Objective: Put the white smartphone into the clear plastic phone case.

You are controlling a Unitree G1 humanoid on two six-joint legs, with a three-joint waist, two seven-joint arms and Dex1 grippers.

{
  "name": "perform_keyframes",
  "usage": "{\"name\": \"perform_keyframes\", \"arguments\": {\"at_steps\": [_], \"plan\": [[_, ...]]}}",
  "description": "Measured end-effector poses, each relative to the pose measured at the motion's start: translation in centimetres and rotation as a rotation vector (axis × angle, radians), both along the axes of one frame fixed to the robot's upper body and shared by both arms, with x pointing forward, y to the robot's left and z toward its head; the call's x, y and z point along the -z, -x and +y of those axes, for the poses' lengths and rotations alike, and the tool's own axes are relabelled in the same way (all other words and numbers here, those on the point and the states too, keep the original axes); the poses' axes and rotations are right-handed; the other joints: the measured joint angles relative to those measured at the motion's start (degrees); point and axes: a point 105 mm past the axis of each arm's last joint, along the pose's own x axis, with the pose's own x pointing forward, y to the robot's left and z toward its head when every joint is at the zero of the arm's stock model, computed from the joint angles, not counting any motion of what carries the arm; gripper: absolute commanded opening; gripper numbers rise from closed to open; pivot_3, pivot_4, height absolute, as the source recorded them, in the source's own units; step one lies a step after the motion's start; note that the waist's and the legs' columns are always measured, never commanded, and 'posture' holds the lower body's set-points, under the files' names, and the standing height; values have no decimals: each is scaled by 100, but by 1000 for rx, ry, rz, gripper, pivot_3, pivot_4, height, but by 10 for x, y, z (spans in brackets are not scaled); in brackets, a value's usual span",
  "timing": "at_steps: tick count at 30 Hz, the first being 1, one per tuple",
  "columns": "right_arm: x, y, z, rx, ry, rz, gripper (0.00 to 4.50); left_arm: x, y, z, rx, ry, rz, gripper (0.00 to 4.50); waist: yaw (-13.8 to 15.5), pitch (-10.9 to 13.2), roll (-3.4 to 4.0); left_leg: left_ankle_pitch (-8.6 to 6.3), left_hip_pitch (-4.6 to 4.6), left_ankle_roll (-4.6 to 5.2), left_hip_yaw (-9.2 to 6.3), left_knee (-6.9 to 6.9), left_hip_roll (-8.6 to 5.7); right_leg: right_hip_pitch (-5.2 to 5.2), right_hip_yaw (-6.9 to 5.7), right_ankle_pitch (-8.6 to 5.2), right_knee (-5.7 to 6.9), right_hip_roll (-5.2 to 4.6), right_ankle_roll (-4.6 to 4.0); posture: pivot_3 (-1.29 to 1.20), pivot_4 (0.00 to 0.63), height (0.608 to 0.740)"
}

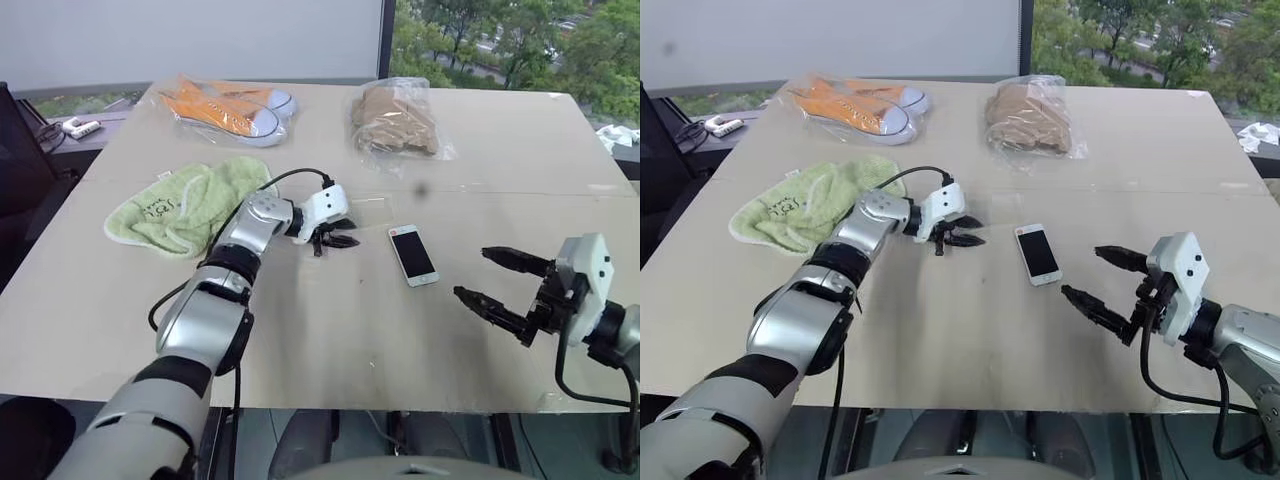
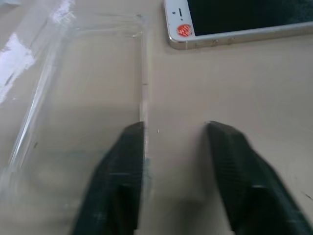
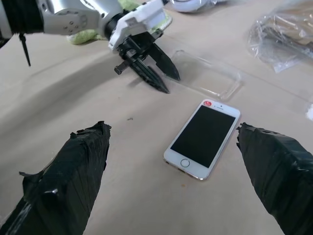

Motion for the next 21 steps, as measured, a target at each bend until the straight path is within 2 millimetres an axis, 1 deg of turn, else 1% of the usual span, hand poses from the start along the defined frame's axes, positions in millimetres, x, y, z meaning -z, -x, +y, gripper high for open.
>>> {"name": "perform_keyframes", "arguments": {"at_steps": [1, 2, 6, 11, 13, 14, 17, 18, 19, 21], "plan": [[0, 0, 0, 3, -3, 0, 4500, -1, -2, 1, -10, -4, -7, 79, -19, -1, -1, 0, 1, 0, -1, 1, 1, 1, 0, 0, 1, -2, 0, 0, 150, 740], [1, 0, 0, 5, -4, 1, 4500, -1, -3, 2, -20, -4, -15, 34, -35, -1, 0, 0, 1, 0, -1, 1, 1, 1, 1, 0, 1, -4, 0, 0, 150, 740], [2, 0, -1, 13, -8, 5, 4500, -2, -4, 4, -24, 26, -56, 34, -74, -2, 0, 0, 0, 0, -4, 4, 2, 1, 1, 0, 1, -12, 0, 0, 150, 740], [3, 0, 1, 9, -8, 6, 4500, -2, 4, 10, -7, 120, -61, 34, -92, 0, 0, 1, -9, -2, -9, 6, 2, -4, 5, 0, 0, -22, 0, 0, 150, 740], [4, -1, 2, 3, -9, 10, 4500, -7, 9, 11, 8, 178, -60, 34, -102, 1, -1, 5, -13, -9, -8, 5, 3, -9, 8, 0, -2, -25, 0, 0, 150, 740], [3, -2, 3, -4, -14, 6, 4500, -16, 14, 13, 23, 221, -74, 34, -107, 3, -2, 6, -16, -10, -9, 5, 4, -11, 17, 0, -2, -28, 0, 0, 150, 740], [2, -4, 4, -6, -16, 0, 4500, -33, 22, 19, 38, 273, -103, 34, -103, 3, -1, 6, -15, -11, -11, 5, 4, -11, 21, 0, -2, -30, 0, 0, 150, 740], [2, -5, 4, -6, -18, -1, 4500, -39, 29, 23, 47, 296, -105, 34, -104, 2, -1, 6, -15, -11, -11, 5, 5, -10, 21, 0, -2, -30, 0, 0, 150, 740], [3, -6, 3, -4, -18, 0, 4500, -40, 32, 23, 53, 299, -98, 34, -103, 2, -1, 6, -15, -10, -11, 5, 5, -9, 21, 0, -2, -31, 0, 0, 150, 740], [2, -7, 4, -8, -20, -3, 4500, -39, 46, 28, 75, 289, -61, 34, -99, 2, 0, 5, -15, -10, -11, 6, 4, -8, 21, 0, -3, -30, 0, 0, 150, 740]]}}
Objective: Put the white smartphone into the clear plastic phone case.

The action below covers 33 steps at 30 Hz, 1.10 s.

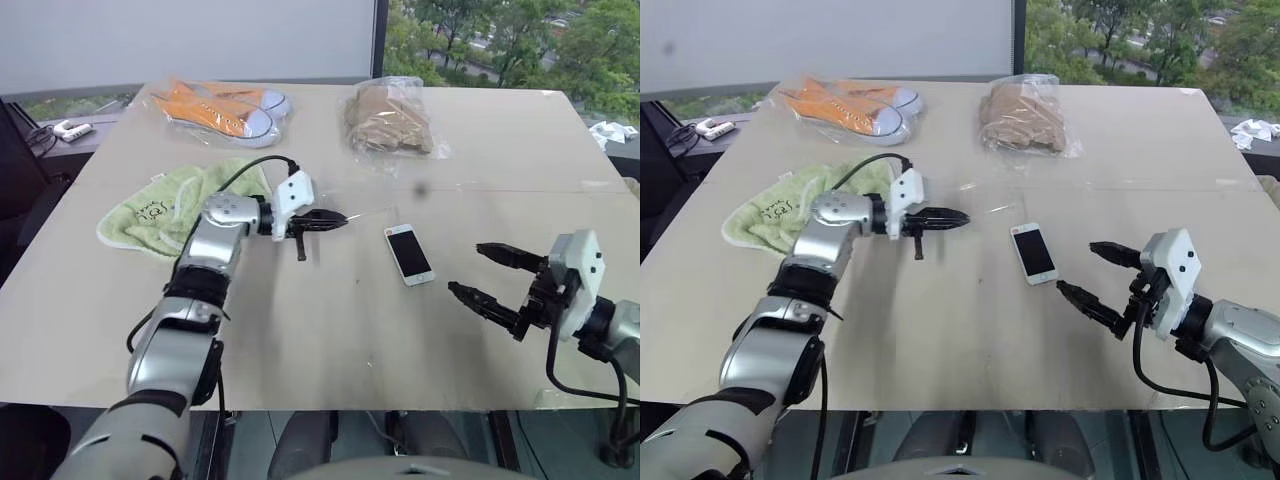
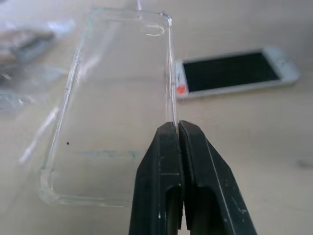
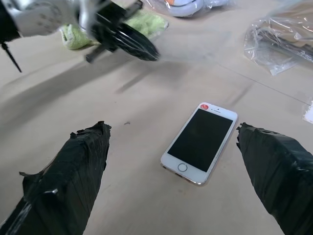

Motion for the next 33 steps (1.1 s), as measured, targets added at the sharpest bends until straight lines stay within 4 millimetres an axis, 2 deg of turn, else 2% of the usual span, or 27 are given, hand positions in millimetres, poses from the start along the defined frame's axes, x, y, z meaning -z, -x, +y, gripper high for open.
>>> {"name": "perform_keyframes", "arguments": {"at_steps": [3, 6, 10, 13, 20, 24, 28, 30, 33], "plan": [[0, 0, 0, -2, -1, -2, 4500, 10, 30, 14, 44, -87, 108, 34, -16, 1, 2, 0, 2, 0, 0, -3, 2, -1, 1, 0, 1, 1, 0, 0, 150, 740], [1, 0, -1, 0, -1, 0, 4500, 15, 56, 15, 113, -169, 169, 34, 25, 3, 6, -3, 6, 5, -3, -3, 2, 6, -4, 0, 0, -1, 0, 0, 150, 740], [3, 1, -1, 0, 1, 8, 4500, 25, 66, 2, 145, -207, 199, 34, 122, 3, 6, -5, 12, 10, -6, 7, 1, 17, -10, 0, 0, -2, 0, 0, 150, 740], [5, 3, 0, -3, 5, 16, 4500, 34, 68, -9, 150, -226, 208, 34, 134, 3, 6, -5, 11, 10, -6, 7, 1, 16, -8, 0, 1, 2, 0, 0, 150, 740], [12, 9, -1, -8, 35, 44, 4500, 50, 73, -9, 147, -262, 235, 34, 125, 3, 6, -6, 10, 10, -3, 5, 2, 13, -3, 0, -2, 4, 0, 0, 150, 740], [11, 10, -1, -10, 40, 43, 4500, 50, 69, -8, 112, -255, 217, 34, 137, 3, 6, -6, 11, 11, -4, 5, 2, 14, -4, 0, 0, 4, 0, 0, 150, 740], [12, 10, -1, -10, 43, 43, 4500, 47, 53, -12, -39, -175, 183, 34, 147, 3, 6, -6, 9, 11, -5, 6, 2, 14, -5, 0, -2, 2, 0, 0, 150, 740], [12, 10, -1, -11, 44, 44, 4500, 42, 37, -11, -221, -102, 181, 34, 141, 3, 6, -7, 8, 12, -6, 8, 2, 14, -5, 0, -2, 1, 0, 0, 150, 740], [13, 10, -1, -9, 44, 48, 4500, 42, 28, -8, -429, -40, 219, 34, 134, 3, 6, -7, 8, 13, -6, 7, 2, 13, -4, 0, -1, 1, 0, 0, 150, 740]]}}
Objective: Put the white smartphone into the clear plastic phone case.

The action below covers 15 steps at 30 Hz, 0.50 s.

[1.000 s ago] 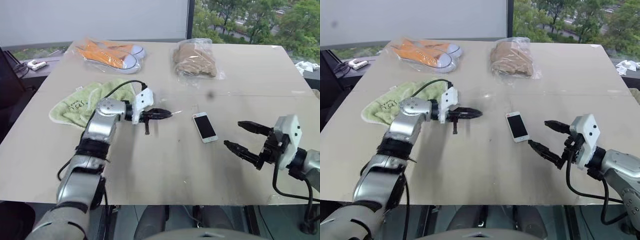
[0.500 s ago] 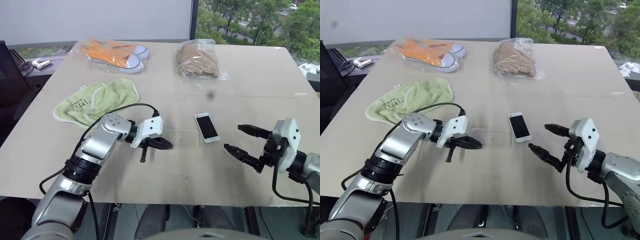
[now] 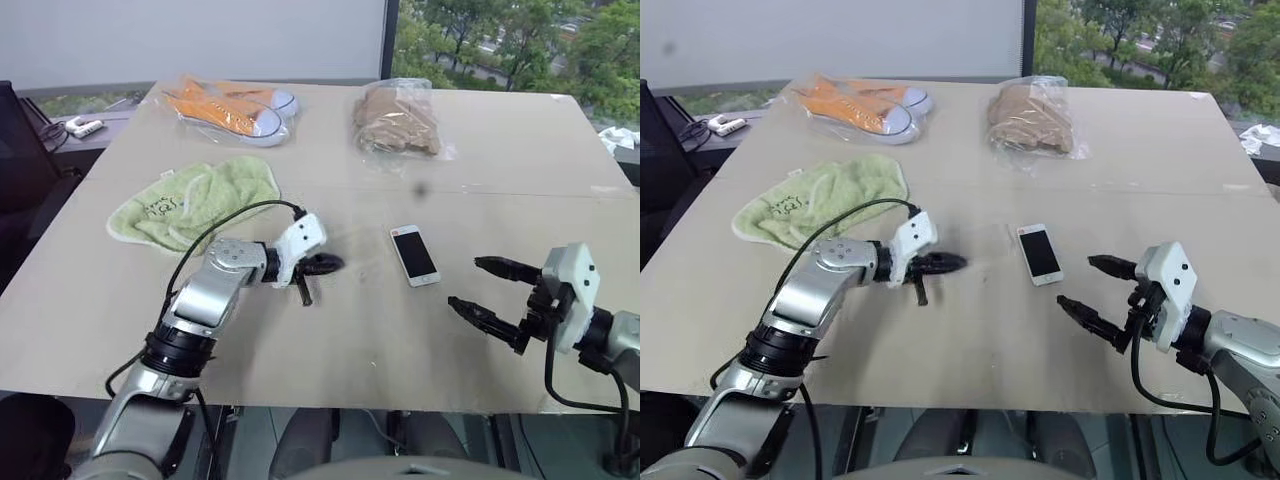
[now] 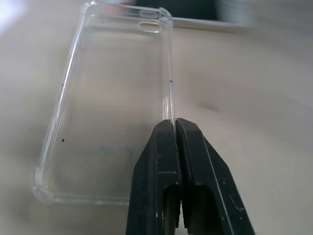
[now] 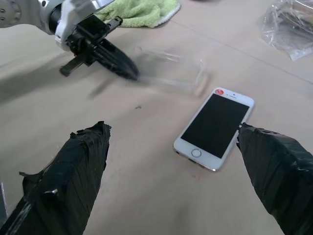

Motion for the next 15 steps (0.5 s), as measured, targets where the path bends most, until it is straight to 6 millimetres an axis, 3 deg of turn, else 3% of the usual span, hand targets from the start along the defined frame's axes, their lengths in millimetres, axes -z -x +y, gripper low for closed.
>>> {"name": "perform_keyframes", "arguments": {"at_steps": [1, 5, 9, 12, 15], "plan": [[0, 0, 0, 0, 0, 0, 4500, 0, -1, -4, -45, 20, 8, 34, 2, 0, 0, 0, 0, 0, 0, 1, 0, 0, 0, 0, 0, 0, 0, 0, 150, 740], [-2, -1, 3, -12, -1, -9, 4500, 0, -2, -22, -192, 91, 68, 1252, 20, -1, -3, 1, -1, -1, -1, 4, -1, 3, -3, 0, 1, -2, 1, 0, 150, 740], [-1, -2, 3, -11, -1, -9, 4500, -6, -5, -48, -381, 258, 193, 3018, 27, 0, -7, 0, -8, -1, -3, 11, -1, 4, -6, 1, -1, -3, 2, 0, 150, 740], [-2, -2, 3, -11, -1, -10, 4500, -19, 3, -69, -391, 334, 236, 4479, 16, 0, -8, 7, -8, -13, 0, 7, -3, 3, -4, 1, -2, -4, 3, 0, 150, 740], [-1, -2, 2, -4, -3, -8, 4500, -45, -6, -54, -299, 297, 57, 4479, -85, -1, -5, 14, 14, -25, 11, -9, 11, 1, 15, 2, 9, 13, 0, 0, 150, 740]]}}
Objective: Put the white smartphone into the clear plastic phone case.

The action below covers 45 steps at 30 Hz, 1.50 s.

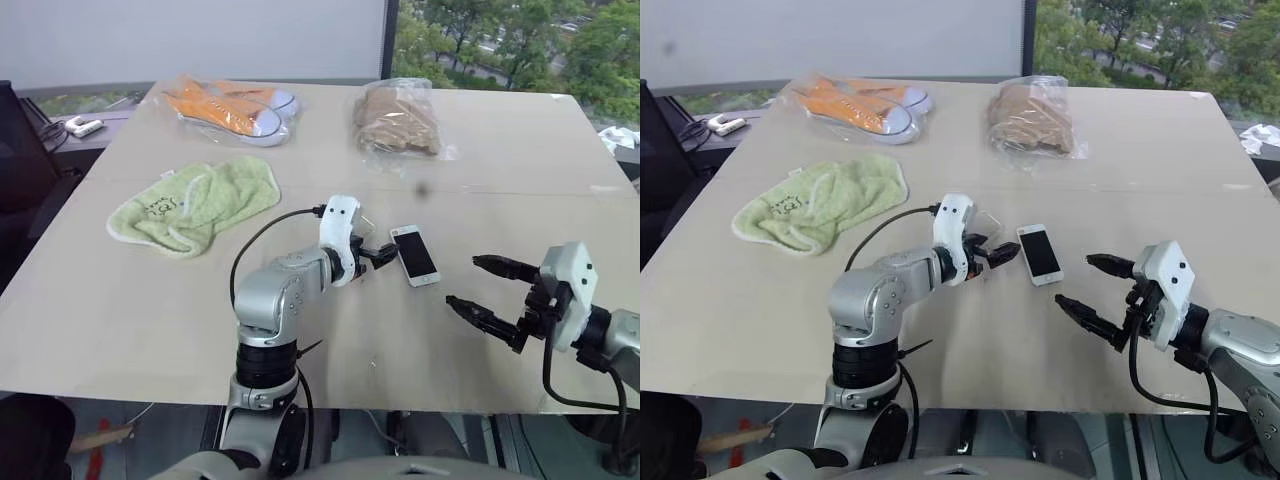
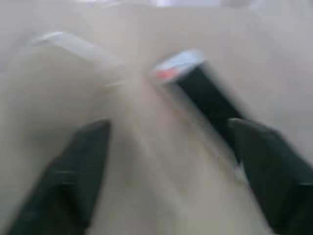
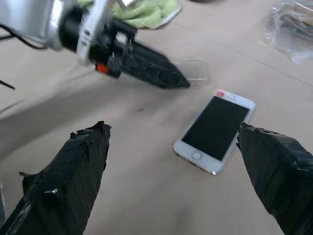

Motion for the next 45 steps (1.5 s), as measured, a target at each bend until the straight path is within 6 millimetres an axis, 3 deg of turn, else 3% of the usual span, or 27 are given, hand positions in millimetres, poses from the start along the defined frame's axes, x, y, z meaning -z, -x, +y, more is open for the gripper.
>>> {"name": "perform_keyframes", "arguments": {"at_steps": [2, 6, 11, 14, 17, 21, 26, 29, 34, 40, 45], "plan": [[0, 0, 0, 2, -5, -1, 4500, -22, -13, 20, 91, -99, -181, 4479, -25, -1, 2, 2, 8, -4, 3, -4, 1, 3, 0, 0, 1, 2, -1, 0, 150, 740], [-1, -1, 1, 1, -8, -4, 4500, -40, -29, 47, 255, -258, -362, 4479, -14, -2, 6, 2, 9, -4, 11, -5, -10, 5, 0, 0, -14, -4, -1, 0, 150, 740], [-2, -4, 3, -4, -16, -16, 4500, -9, -36, 78, 781, -677, -493, 4479, 104, 1, 4, 1, -22, -1, 14, -5, -22, -19, -23, -1, -28, -13, 1, 0, 150, 740], [-1, -5, 3, 9, -21, -17, 4500, 11, -32, 82, 976, -758, -498, 4479, 118, 4, 0, -5, -39, 10, 7, 1, -23, -24, -35, -2, -25, -13, 4, 0, 150, 740], [1, -4, 2, 31, -25, -13, 4500, 16, -36, 79, 1075, -880, -540, 4479, 108, 15, -17, -22, -43, 39, 3, 16, -24, -24, -42, -2, -16, 5, 6, 0, 150, 740], [3, -1, 2, 41, -23, -8, 4500, 1, -47, 76, 1055, -932, -579, 4479, 60, 16, -20, -24, -35, 44, 8, 17, -24, -20, -37, -2, -9, 9, 8, 0, 150, 740], [4, -2, 1, 55, -20, -8, 4500, 20, -31, 77, 1142, -766, -367, 4479, -63, 17, -20, -24, -34, 43, 5, 16, -23, -21, -39, -2, -8, 12, 8, 0, 150, 740], [4, -1, 1, 57, -18, -4, 4500, 31, -25, 87, 1175, -772, -281, 4479, -96, 17, -20, -24, -32, 44, 5, 16, -21, -21, -33, -2, -5, 11, 8, 0, 150, 740], [1, -2, 2, 41, -8, -16, 4500, 31, -23, 102, 1196, -849, -260, 4479, -91, 14, -20, -24, -15, 44, 5, 16, -20, -10, -32, -2, -2, 11, 8, 0, 150, 740], [1, -2, 2, 41, -7, -16, 4500, 33, -25, 96, 1194, -867, -304, 4479, -63, -8, 5, -24, -2, 45, 6, 16, -21, 3, -32, -2, 0, 10, 8, 0, 150, 740], [-2, -4, 3, 37, -7, -32, 4500, 36, -29, 92, 1142, -831, -242, 4479, 12, -17, 16, -22, 10, 50, -7, 21, -27, 24, -48, -2, -2, 11, 12, 0, 150, 740]]}}
